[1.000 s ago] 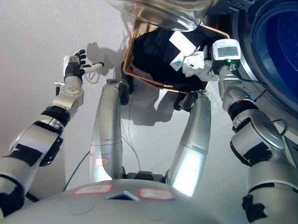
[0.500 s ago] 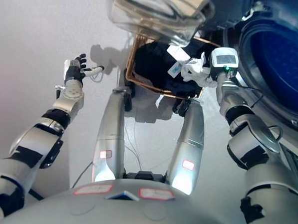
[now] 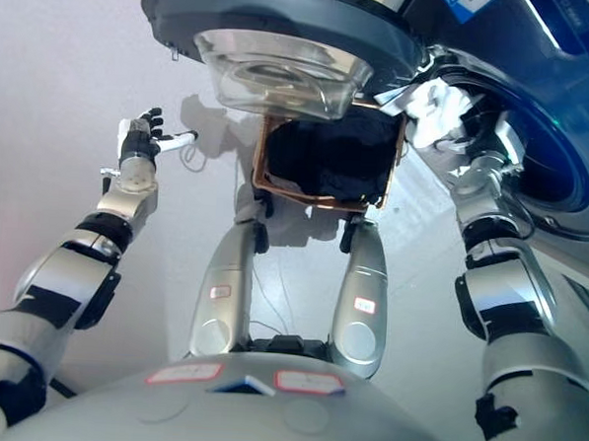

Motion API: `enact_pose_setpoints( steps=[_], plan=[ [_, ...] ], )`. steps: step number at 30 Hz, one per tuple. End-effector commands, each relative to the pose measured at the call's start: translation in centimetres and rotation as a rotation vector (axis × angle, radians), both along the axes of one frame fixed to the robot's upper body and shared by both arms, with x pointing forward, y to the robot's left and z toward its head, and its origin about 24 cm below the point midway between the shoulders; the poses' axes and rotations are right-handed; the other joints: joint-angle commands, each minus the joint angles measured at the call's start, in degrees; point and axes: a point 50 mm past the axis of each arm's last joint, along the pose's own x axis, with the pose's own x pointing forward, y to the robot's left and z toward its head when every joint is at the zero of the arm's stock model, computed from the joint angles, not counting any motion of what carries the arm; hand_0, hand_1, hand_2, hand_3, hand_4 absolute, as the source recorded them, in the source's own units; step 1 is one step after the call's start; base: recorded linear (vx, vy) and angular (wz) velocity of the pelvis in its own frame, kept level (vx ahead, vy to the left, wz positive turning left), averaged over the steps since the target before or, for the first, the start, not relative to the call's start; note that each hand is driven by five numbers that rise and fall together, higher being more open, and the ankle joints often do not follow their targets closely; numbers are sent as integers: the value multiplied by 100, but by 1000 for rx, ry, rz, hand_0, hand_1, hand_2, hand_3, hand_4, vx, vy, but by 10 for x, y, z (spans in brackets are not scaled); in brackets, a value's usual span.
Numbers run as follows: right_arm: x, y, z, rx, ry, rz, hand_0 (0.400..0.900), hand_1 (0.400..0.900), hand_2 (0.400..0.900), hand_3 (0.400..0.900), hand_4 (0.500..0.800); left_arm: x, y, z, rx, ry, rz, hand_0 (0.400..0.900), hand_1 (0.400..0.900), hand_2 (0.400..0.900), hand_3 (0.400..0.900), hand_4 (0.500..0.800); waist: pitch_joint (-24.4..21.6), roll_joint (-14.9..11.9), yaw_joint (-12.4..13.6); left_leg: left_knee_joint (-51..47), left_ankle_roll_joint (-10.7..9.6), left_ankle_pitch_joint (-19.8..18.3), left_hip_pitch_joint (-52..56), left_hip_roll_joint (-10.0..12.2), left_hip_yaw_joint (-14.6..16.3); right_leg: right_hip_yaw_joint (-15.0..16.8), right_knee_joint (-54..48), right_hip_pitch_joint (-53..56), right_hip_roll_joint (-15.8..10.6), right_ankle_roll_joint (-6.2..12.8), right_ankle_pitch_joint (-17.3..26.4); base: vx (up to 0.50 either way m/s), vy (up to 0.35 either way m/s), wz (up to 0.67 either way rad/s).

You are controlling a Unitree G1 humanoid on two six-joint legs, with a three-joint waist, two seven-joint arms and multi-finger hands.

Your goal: Put the clothes in the basket into the washing machine.

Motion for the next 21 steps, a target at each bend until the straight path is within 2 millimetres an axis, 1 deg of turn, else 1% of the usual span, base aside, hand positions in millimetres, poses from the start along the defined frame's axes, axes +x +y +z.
enact_pose_setpoints(
  steps=[1,2,3,4,6,7,8,11,12,13,14,15,17,19,20,21],
  plan=[
    [-7,-38,32,94,-223,-186,400,400,400,400,500,-13,24,-4,15,7,91,900,900,900,900,800,-173,472,-106,-260,-225,-104,53,-39,-102,-31,-1062,170,295,-16,678,24,23,-11],
    [-7,-38,32,94,-223,-187,400,400,400,400,500,-13,24,-4,16,7,91,900,900,900,900,800,-172,469,-101,-265,-226,-102,59,-39,-99,-28,-1064,174,296,-16,680,33,29,-12],
    [-7,-40,37,202,-312,-235,400,400,400,400,500,-12,22,-4,10,5,87,900,900,900,900,800,-176,511,-105,-297,-230,-90,88,-43,-64,-11,-1082,181,290,-12,677,42,9,-7],
    [-7,-40,37,285,-372,-275,400,400,400,400,500,-12,19,-6,-1,4,86,900,900,900,900,800,-205,576,-114,-357,-227,-85,129,-56,-54,16,-1119,197,289,-18,676,52,8,-7],
    [-3,-37,44,455,-514,-333,400,400,400,400,500,-8,12,-5,-15,-10,80,900,900,900,900,800,-224,657,-112,-395,-242,-67,114,-58,-35,41,-1126,160,275,-19,674,38,7,-7],
    [-4,-37,44,457,-515,-335,400,400,400,400,500,-8,12,-5,-14,-10,79,900,900,900,900,800,-227,651,-101,-396,-243,-66,112,-58,-32,44,-1123,154,275,-19,673,35,8,-6],
    [0,-33,47,612,-615,-372,400,400,400,400,500,-8,8,-7,-32,-16,82,900,900,900,900,800,-245,722,-83,-428,-254,-51,94,-56,-25,60,-1132,116,270,-21,663,41,-4,-3],
    [8,-27,54,787,-727,-389,400,400,400,400,500,-8,2,-10,-53,-16,75,900,900,900,900,800,-306,814,-21,-541,-293,8,108,-46,-7,56,-1145,76,254,-24,628,52,-17,3],
    [8,-27,54,788,-728,-389,400,400,400,400,500,-8,2,-10,-53,-16,75,900,900,900,900,800,-307,814,-19,-549,-294,14,108,-48,-7,55,-1144,73,253,-24,628,23,-22,8],
    [13,-21,63,829,-785,-371,400,400,400,400,500,-8,-1,-11,-63,-18,79,900,900,900,900,800,-319,853,2,-626,-314,79,107,-48,-17,50,-1182,62,257,-26,641,48,-25,10],
    [13,-22,69,871,-839,-380,400,400,400,400,500,-14,-4,-19,-87,-4,83,900,900,900,900,800,-339,915,39,-729,-335,123,136,-46,-20,37,-1197,64,256,-29,619,72,-37,14],
    [14,-25,71,896,-853,-396,400,400,400,400,500,-18,-4,-24,-91,11,80,900,900,900,900,800,-370,946,84,-767,-344,145,162,-45,-40,24,-1187,71,252,-33,597,89,-43,15],
    [22,-25,94,924,-934,-363,400,400,400,400,500,-24,-1,-29,-101,23,90,900,900,900,900,800,-381,1000,168,-794,-361,186,174,-34,-82,12,-1160,66,252,-47,554,62,-43,13],
    [24,-29,110,931,-979,-349,400,400,400,400,500,-34,1,-38,-105,50,90,900,900,900,900,800,-405,1032,240,-805,-371,206,187,-40,-120,-2,-1109,66,247,-66,501,44,-37,14],
    [24,-30,111,931,-980,-347,400,400,400,400,500,-34,0,-38,-106,50,90,900,900,900,900,800,-403,1041,235,-807,-373,207,185,-40,-123,-4,-1103,63,246,-68,496,45,-43,16],
    [27,-36,132,913,-1022,-327,400,400,400,400,500,-44,1,-46,-107,74,87,900,900,900,900,800,-420,1045,328,-835,-391,227,217,-44,-143,-25,-1047,64,240,-81,457,40,-39,14]
  ],
)
